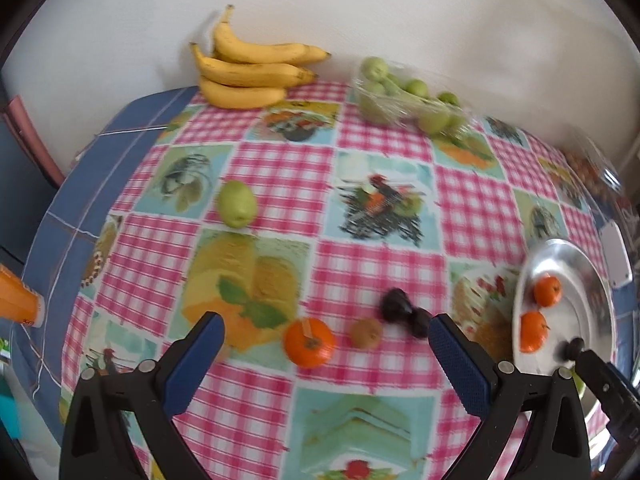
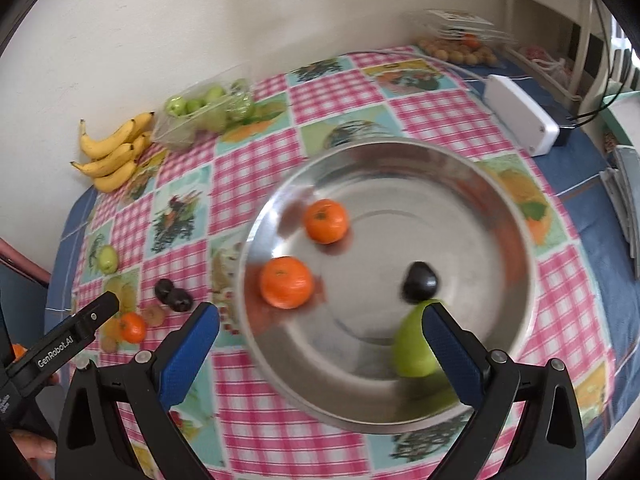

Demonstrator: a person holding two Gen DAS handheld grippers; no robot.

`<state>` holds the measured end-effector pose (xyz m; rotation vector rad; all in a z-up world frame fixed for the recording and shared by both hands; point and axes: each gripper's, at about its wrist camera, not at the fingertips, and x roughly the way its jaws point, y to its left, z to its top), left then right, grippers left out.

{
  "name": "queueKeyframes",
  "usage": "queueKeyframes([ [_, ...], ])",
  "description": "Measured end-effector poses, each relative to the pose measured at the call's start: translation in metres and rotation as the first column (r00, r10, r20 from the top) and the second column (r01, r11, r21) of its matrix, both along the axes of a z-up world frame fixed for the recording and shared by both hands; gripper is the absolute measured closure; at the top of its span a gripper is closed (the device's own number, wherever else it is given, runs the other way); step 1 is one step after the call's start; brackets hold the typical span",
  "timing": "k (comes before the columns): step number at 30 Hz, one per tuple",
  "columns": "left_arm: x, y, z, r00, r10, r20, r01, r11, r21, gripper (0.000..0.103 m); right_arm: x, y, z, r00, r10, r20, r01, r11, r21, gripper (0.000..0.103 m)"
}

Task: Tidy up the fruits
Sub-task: 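Withdraw both open grippers from the bowl toward the plums and orange on the table, then close the right gripper on a dark plum while the left grasps an orange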

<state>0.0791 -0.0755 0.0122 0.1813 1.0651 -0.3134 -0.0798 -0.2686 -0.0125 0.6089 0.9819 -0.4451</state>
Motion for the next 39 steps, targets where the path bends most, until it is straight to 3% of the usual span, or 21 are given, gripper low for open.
queueKeyframes([
  [5,0.016,0.03,0.0,0.998,0.055,0.009,-0.055,0.998,-0.003,0.0,0.021,0.019,0.001,0.999,0.043,-0.007,-0.043,0.999,0.023,0.002],
  [16,0.041,0.082,0.002,0.993,0.114,0.021,-0.114,0.993,-0.011,0.0,0.062,0.079,0.018,0.974,0.219,0.052,-0.217,0.975,-0.045,0.002],
  [24,0.048,0.094,-0.005,0.993,0.111,-0.038,-0.113,0.992,-0.062,0.0,0.089,0.114,0.004,0.956,0.287,0.064,-0.289,0.957,0.016,0.002],
  [31,0.05,0.093,-0.012,0.992,0.095,-0.081,-0.104,0.988,-0.115,0.001,0.101,0.127,-0.005,0.945,0.326,0.007,-0.325,0.944,-0.055,0.002],
  [34,0.047,0.086,-0.014,0.995,0.069,-0.076,-0.077,0.992,-0.103,0.002,0.103,0.125,-0.01,0.945,0.327,-0.006,-0.327,0.943,-0.057,0.003],
  [37,0.045,0.08,-0.016,0.995,0.044,-0.09,-0.055,0.991,-0.121,0.006,0.104,0.119,-0.015,0.951,0.31,-0.009,-0.31,0.95,-0.03,0.011],
  [39,0.046,0.081,-0.019,0.992,0.049,-0.115,-0.064,0.989,-0.13,0.008,0.104,0.116,-0.017,0.953,0.302,-0.01,-0.302,0.953,-0.02,0.023],
])
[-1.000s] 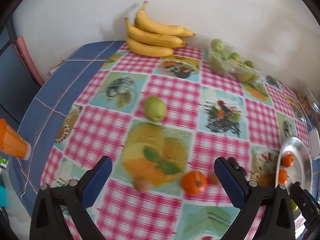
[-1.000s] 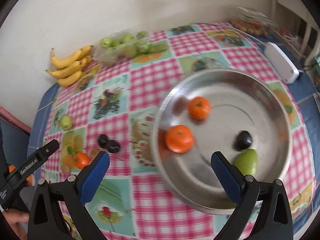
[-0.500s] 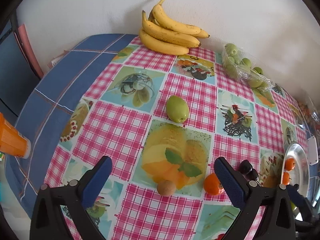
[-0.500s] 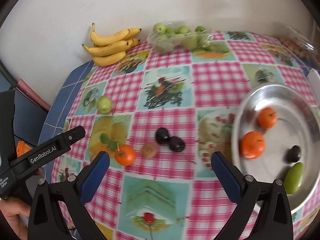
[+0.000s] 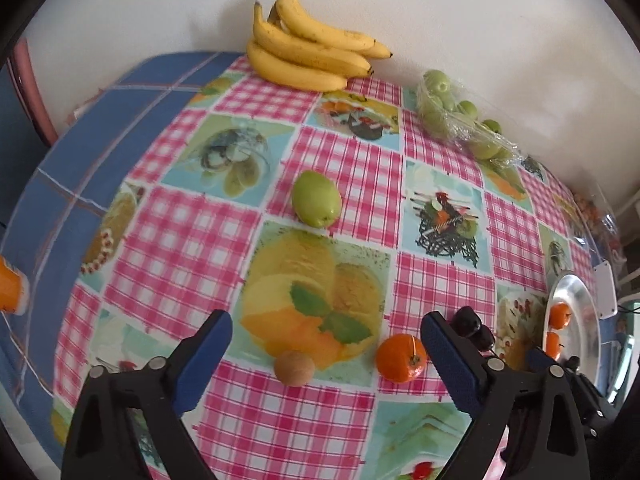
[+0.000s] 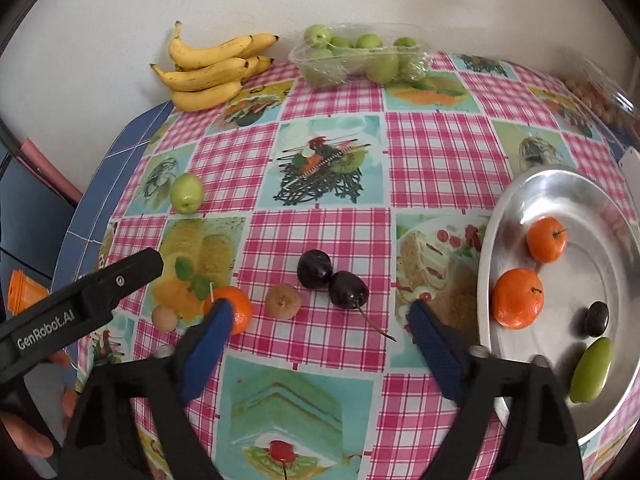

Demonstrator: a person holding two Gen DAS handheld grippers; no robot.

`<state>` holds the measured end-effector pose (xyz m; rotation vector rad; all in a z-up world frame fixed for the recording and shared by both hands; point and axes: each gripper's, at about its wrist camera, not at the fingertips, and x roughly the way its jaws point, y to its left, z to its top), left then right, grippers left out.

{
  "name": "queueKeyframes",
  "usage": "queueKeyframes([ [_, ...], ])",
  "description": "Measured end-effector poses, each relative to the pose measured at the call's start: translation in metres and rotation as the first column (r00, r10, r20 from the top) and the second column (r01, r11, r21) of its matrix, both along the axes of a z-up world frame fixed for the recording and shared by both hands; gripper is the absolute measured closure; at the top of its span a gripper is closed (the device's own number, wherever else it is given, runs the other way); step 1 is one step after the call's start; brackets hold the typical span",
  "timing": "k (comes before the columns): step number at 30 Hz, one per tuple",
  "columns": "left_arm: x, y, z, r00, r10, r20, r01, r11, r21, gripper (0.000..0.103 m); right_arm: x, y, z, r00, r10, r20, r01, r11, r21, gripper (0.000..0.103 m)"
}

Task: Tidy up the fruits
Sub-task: 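Close the right gripper on a dark plum while the left grasps an orange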

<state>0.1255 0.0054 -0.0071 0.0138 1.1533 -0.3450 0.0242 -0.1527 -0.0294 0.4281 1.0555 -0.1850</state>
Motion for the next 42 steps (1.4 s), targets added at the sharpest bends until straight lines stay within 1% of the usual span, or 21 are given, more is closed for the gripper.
queueKeyframes([
  [2,0.001,0.003,-0.003,1.0,0.018,-0.019,-0.018,1.0,0.006,0.009,0.0,-0.002,-0.001,1.0,-0.006,-0.006,0.006,1.0,-0.005,0.026],
  [4,0.001,0.005,-0.004,0.999,0.026,-0.028,-0.026,1.0,-0.007,0.015,0.001,-0.004,-0.003,1.0,-0.014,-0.012,0.014,1.0,-0.006,0.03],
  [6,0.001,0.004,-0.004,0.999,0.018,-0.036,-0.019,0.999,-0.028,0.016,0.001,-0.007,-0.006,1.0,-0.026,-0.017,0.026,1.0,0.001,0.04],
  [7,0.0,0.002,-0.004,0.999,0.012,-0.035,-0.013,0.999,-0.03,0.016,0.001,-0.009,-0.008,0.999,-0.03,-0.021,0.03,1.0,0.006,0.047],
  [10,-0.004,-0.009,-0.004,0.999,-0.014,-0.03,0.014,1.0,-0.008,0.016,0.002,-0.012,-0.012,0.999,-0.041,-0.033,0.042,0.999,0.003,0.049],
  [12,-0.007,-0.018,-0.005,0.999,-0.034,-0.04,0.034,0.999,0.011,0.016,0.003,-0.013,-0.015,0.998,-0.047,-0.043,0.047,0.999,0.0,0.056],
  [13,-0.01,-0.024,-0.006,0.998,-0.052,-0.044,0.052,0.999,0.011,0.016,0.004,-0.014,-0.016,0.998,-0.047,-0.045,0.047,0.999,0.002,0.057],
  [15,-0.012,-0.032,-0.008,0.996,-0.074,-0.053,0.074,0.997,0.014,0.016,0.005,-0.013,-0.018,0.998,-0.044,-0.05,0.045,0.999,0.006,0.058],
  [16,-0.014,-0.036,-0.01,0.995,-0.085,-0.06,0.086,0.996,0.015,0.019,0.006,-0.013,-0.019,0.998,-0.041,-0.051,0.042,0.999,0.007,0.058],
  [18,-0.015,-0.039,-0.014,0.993,-0.086,-0.078,0.087,0.996,0.003,0.023,0.009,-0.012,-0.022,0.997,-0.039,-0.061,0.039,0.999,-0.003,0.063],
  [24,-0.011,-0.036,-0.023,0.99,-0.06,-0.13,0.055,0.998,-0.044,0.031,0.013,-0.016,-0.029,0.996,-0.049,-0.075,0.049,0.999,-0.001,0.065],
  [26,-0.009,-0.034,-0.026,0.988,-0.051,-0.145,0.043,0.998,-0.053,0.035,0.013,-0.016,-0.03,0.996,-0.048,-0.073,0.048,0.999,0.003,0.067],
  [28,-0.007,-0.033,-0.03,0.986,-0.037,-0.165,0.026,0.998,-0.065,0.041,0.015,-0.016,-0.03,0.996,-0.046,-0.072,0.046,0.999,0.001,0.069],
  [32,-0.005,-0.029,-0.032,0.983,-0.017,-0.183,0.001,0.996,-0.089,0.041,0.017,-0.015,-0.031,0.997,-0.041,-0.066,0.041,0.999,0.002,0.077],
  [35,-0.005,-0.029,-0.031,0.982,-0.016,-0.187,-0.003,0.995,-0.099,0.045,0.018,-0.012,-0.031,0.997,-0.033,-0.07,0.033,0.999,-0.007,0.077],
  [42,-0.007,-0.033,-0.033,0.98,-0.021,-0.199,0.0,0.995,-0.101,0.05,0.011,-0.012,-0.023,0.997,-0.021,-0.07,0.021,1.0,-0.001,0.077],
])
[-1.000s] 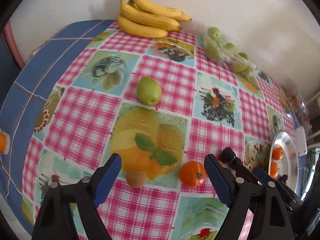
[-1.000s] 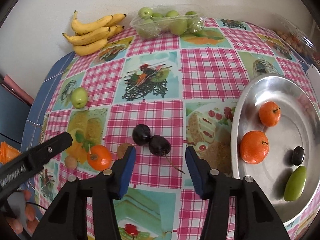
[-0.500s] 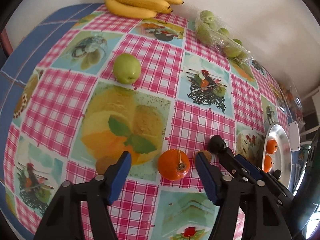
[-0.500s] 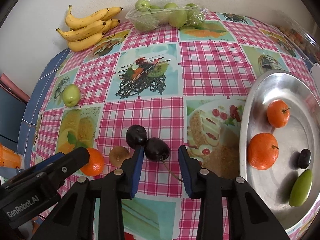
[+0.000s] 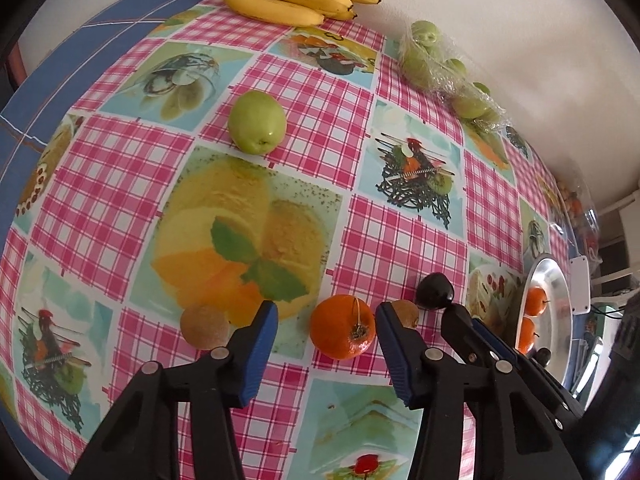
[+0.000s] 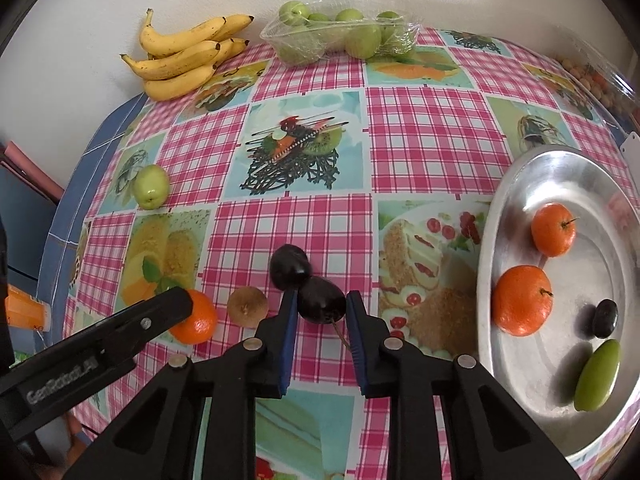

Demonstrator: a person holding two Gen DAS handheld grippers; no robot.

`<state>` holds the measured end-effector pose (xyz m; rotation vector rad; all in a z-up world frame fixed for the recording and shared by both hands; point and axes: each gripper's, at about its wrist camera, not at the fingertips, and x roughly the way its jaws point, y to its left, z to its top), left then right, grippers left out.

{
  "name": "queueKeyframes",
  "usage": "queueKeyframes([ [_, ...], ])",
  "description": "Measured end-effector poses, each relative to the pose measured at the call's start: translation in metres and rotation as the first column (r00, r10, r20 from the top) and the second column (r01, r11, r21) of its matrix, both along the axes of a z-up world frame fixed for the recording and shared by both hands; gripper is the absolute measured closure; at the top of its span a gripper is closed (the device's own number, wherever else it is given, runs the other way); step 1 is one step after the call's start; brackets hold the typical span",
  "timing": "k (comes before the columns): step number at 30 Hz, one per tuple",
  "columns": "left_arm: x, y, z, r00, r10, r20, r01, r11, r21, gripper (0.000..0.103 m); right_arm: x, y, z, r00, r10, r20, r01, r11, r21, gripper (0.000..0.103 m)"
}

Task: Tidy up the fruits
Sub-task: 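Close the right gripper on a dark plum while the left grasps an orange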

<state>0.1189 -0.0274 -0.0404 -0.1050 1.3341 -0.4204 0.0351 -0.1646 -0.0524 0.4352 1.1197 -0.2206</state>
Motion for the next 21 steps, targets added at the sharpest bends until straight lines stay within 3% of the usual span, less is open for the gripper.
queueKeyframes([
  [9,-0.003,-0.008,-0.006,0.999,-0.017,-0.044,0.015,0.999,-0.047,0.064,-0.011,0.001,0.007,1.0,0.007,-0.015,-0.007,1.0,-0.001,0.078],
  [21,-0.005,-0.005,0.002,0.999,0.013,-0.029,-0.015,0.997,-0.07,0.065,-0.023,-0.007,0.029,1.0,0.003,0.031,-0.003,1.0,0.005,0.078],
])
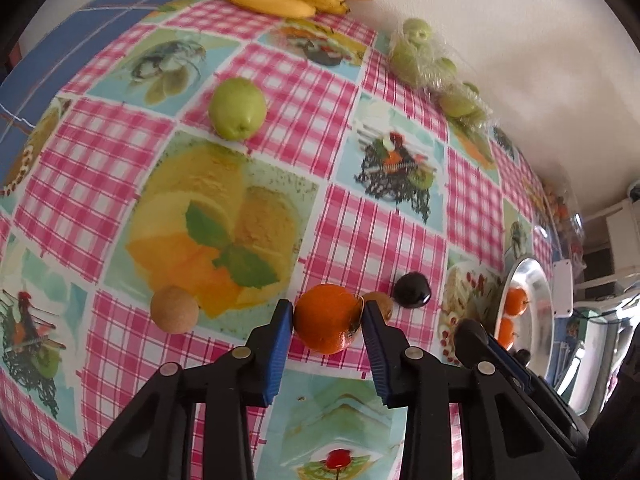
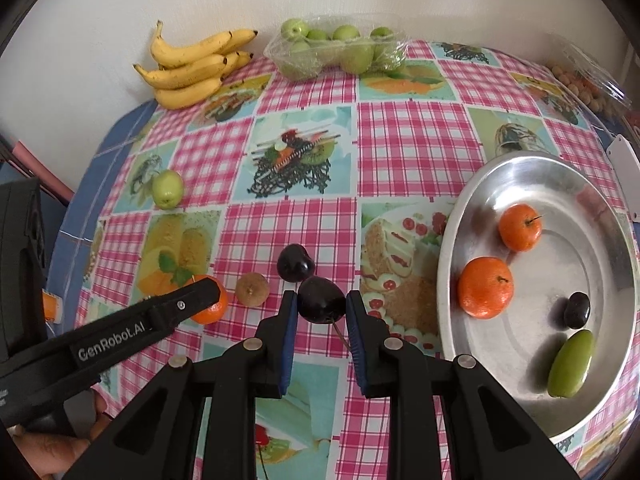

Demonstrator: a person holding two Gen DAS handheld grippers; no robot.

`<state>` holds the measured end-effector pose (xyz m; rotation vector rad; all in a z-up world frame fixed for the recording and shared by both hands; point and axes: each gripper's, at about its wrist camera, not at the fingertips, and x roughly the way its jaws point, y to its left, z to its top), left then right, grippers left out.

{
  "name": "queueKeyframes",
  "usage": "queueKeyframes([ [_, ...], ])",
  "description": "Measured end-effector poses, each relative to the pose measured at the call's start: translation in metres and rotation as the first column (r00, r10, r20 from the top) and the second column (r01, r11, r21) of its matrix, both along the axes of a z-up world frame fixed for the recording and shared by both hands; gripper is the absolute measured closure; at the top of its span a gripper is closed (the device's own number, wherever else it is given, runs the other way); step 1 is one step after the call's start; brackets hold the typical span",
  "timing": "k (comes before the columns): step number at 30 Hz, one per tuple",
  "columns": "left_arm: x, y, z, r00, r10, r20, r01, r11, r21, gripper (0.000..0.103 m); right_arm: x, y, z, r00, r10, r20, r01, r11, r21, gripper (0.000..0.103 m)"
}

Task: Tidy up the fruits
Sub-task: 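Close the right gripper on a dark plum while the left grasps an orange, then carry the plum and orange over the steel bowl with both grippers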

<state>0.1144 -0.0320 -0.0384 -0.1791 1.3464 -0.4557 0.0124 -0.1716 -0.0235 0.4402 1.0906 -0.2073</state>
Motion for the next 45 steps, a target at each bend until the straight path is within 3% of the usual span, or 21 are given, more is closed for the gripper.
queueKeyframes([
  [10,-0.004,0.001,0.02,0.998,0.029,0.051,-0.029,1.0,-0.011,0.065,-0.01,-0.014,0.009,1.0,-0.023,0.018,0.023,1.0,0.011,0.078],
  [18,-0.015,-0.022,0.023,0.998,0.005,0.06,-0.004,1.0,-0.008,0.065,-0.027,-0.039,0.011,0.997,-0.081,0.017,0.08,0.997,0.016,0.078],
  [34,-0.059,-0.089,0.03,0.988,-0.127,0.086,0.127,0.992,-0.004,0.065,-0.077,-0.111,0.008,0.967,-0.254,-0.005,0.254,0.967,0.019,0.078],
  [45,-0.105,-0.149,0.035,0.952,-0.283,0.118,0.281,0.959,0.035,0.065,-0.121,-0.161,0.001,0.923,-0.384,-0.031,0.385,0.922,0.032,0.077],
])
